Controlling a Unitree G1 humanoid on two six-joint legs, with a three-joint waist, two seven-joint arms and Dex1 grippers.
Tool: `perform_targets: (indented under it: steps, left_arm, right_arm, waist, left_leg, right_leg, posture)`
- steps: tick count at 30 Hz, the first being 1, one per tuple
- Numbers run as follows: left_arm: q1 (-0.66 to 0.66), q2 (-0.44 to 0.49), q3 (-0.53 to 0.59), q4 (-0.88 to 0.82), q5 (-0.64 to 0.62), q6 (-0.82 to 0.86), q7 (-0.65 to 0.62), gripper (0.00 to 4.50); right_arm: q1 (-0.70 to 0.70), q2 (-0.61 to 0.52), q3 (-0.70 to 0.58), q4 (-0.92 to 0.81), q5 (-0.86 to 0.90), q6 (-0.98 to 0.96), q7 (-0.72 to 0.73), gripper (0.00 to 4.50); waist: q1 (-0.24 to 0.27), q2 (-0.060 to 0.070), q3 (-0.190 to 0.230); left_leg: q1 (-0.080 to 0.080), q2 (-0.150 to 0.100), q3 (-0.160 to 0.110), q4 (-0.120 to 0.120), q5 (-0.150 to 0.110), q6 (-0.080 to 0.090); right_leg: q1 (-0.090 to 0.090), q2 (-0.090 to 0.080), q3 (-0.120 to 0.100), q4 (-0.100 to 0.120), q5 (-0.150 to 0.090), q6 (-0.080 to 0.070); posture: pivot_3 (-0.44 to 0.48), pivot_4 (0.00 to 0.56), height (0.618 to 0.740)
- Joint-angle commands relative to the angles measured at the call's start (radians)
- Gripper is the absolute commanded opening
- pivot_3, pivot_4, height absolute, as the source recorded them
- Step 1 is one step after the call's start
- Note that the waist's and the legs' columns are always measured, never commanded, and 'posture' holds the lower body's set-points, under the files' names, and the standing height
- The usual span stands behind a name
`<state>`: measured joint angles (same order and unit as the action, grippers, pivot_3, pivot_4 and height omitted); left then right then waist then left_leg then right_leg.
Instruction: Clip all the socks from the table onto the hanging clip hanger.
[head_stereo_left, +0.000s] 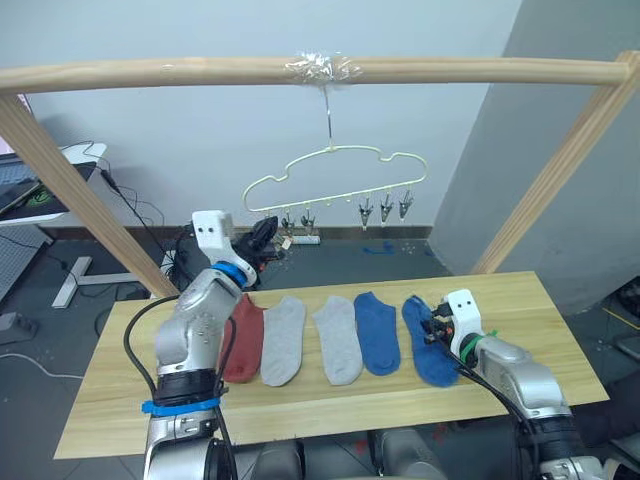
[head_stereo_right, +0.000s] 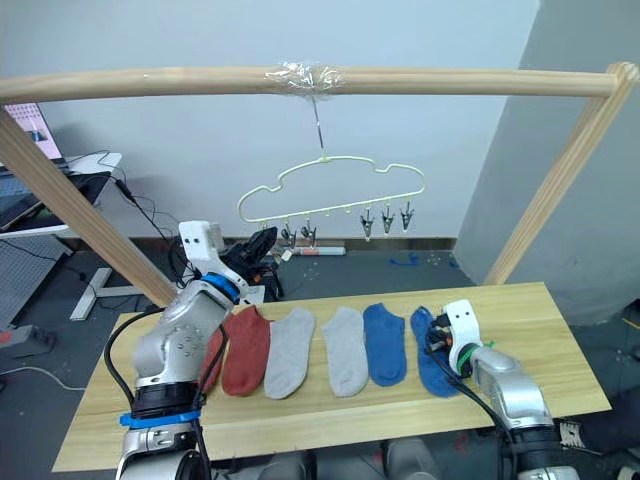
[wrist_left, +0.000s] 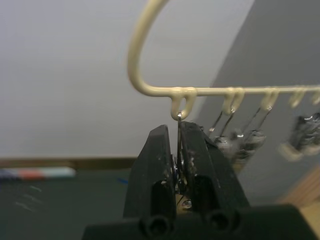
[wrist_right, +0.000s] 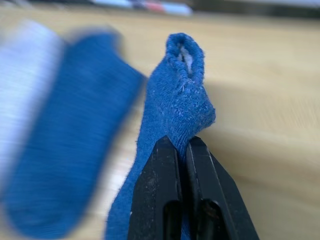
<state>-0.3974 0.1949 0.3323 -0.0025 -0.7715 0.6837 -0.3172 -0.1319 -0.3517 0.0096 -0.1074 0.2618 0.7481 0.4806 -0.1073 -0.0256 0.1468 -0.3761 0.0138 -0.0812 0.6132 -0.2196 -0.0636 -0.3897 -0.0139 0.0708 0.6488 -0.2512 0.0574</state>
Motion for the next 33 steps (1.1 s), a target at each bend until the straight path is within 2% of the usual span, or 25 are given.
perform_targets:
  steps: [1, 4, 7, 14, 25, 33]
  left_arm:
    - [-0.01, 0.017, 0.081, -0.037, -0.208, 0.164, 0.01, 0.0]
    - [-0.009, 0.028, 0.114, -0.045, -0.337, 0.261, 0.022, 0.0]
    - [-0.009, 0.018, 0.129, -0.073, -0.445, 0.314, 0.067, 0.0]
    - [-0.01, 0.018, 0.13, -0.09, -0.56, 0.338, 0.13, 0.0]
    - [0.021, 0.039, 0.107, -0.122, -0.652, 0.332, 0.168, 0.0]
    - [0.034, 0.047, 0.08, -0.149, -0.637, 0.296, 0.148, 0.0]
  right_arm:
    - [-0.029, 0.039, -0.046, -0.173, 0.156, 0.178, 0.014, 0.03]
    - [-0.069, 0.122, -0.086, -0.253, 0.32, 0.337, 0.012, 0.03]
    - [-0.118, 0.251, -0.139, -0.26, 0.481, 0.474, -0.02, 0.03]
    - [-0.236, 0.404, -0.218, -0.173, 0.601, 0.553, -0.125, 0.03]
    - [-0.293, 0.448, -0.262, -0.136, 0.716, 0.58, -0.214, 0.03]
    - [-0.308, 0.453, -0.248, -0.123, 0.752, 0.573, -0.249, 0.03]
  waist:
    - [0.0, 0.0, 0.0]
    - [-0.001, 0.0, 0.0]
    - [0.002, 0.0, 0.0]
    - [0.023, -0.001, 0.0]
    - [0.023, 0.0, 0.0]
    - [0.024, -0.001, 0.0]
  left_leg:
    - [0.0, 0.0, -0.001, 0.0, 0.0, 0.0]
    - [-0.001, 0.0, -0.002, 0.0, 0.0, 0.0]
    - [-0.003, 0.0, -0.003, 0.0, 0.0, 0.0]
    - [-0.005, -0.001, -0.004, 0.0, 0.0, 0.0]
    - [-0.008, -0.001, -0.003, 0.0, 0.0, 0.0]
    - [-0.008, -0.001, -0.003, 0.0, 0.0, 0.0]
  right_leg:
    - [0.0, 0.0, 0.0, 0.0, 0.0, 0.0]
    - [0.0, 0.0, -0.001, 0.0, 0.0, 0.0]
    - [-0.001, 0.0, -0.002, -0.001, 0.0, 0.0]
    - [-0.002, -0.001, -0.003, -0.003, 0.0, 0.0]
    - [-0.006, -0.001, -0.003, -0.002, 0.0, -0.001]
    - [-0.006, -0.001, -0.003, -0.002, 0.0, -0.001]
  posture:
    - [-0.069, 0.102, 0.74]
    - [-0.075, 0.1, 0.74]
    - [-0.072, 0.095, 0.74]
    - [-0.063, 0.089, 0.74]
    - [-0.052, 0.081, 0.74]
    - [-0.049, 0.081, 0.74]
